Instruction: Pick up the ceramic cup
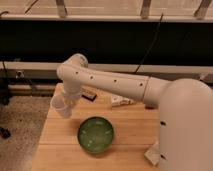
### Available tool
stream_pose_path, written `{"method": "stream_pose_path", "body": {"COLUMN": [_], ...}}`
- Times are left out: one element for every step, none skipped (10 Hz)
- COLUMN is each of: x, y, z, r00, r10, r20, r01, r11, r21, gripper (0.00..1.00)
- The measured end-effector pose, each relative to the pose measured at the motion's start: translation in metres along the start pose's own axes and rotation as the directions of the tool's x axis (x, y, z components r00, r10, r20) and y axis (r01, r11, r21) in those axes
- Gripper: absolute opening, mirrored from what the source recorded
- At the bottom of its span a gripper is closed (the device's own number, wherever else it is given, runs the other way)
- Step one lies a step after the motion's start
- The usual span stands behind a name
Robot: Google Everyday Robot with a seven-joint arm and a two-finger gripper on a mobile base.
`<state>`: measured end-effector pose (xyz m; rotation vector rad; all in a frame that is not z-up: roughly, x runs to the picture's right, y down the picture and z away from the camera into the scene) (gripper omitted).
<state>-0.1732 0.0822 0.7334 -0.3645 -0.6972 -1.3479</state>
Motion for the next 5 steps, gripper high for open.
{"method": "stream_pose_path", "body": {"x": [0.0000,0.0004,0.0011,0.0013,0.0019], "y": [0.0004,0.0007,0.0008,0.0012,0.0018], "z": [-0.0010,-0.0015,-0.0030,-0.0032,-0.0040], "r00": [1.000,1.000,1.000,1.000,1.000], "r10": [0.001,0.002,0.003,0.003,0.004], "r20": [-0.001,-0.001,-0.003,-0.003,-0.004], "r01": [-0.001,-0.002,-0.002,-0.003,-0.004], "r11": [1.000,1.000,1.000,1.000,1.000], "r21": [0.001,0.001,0.002,0.002,0.003], "gripper": [0.00,0.00,0.00,0.00,0.00]}}
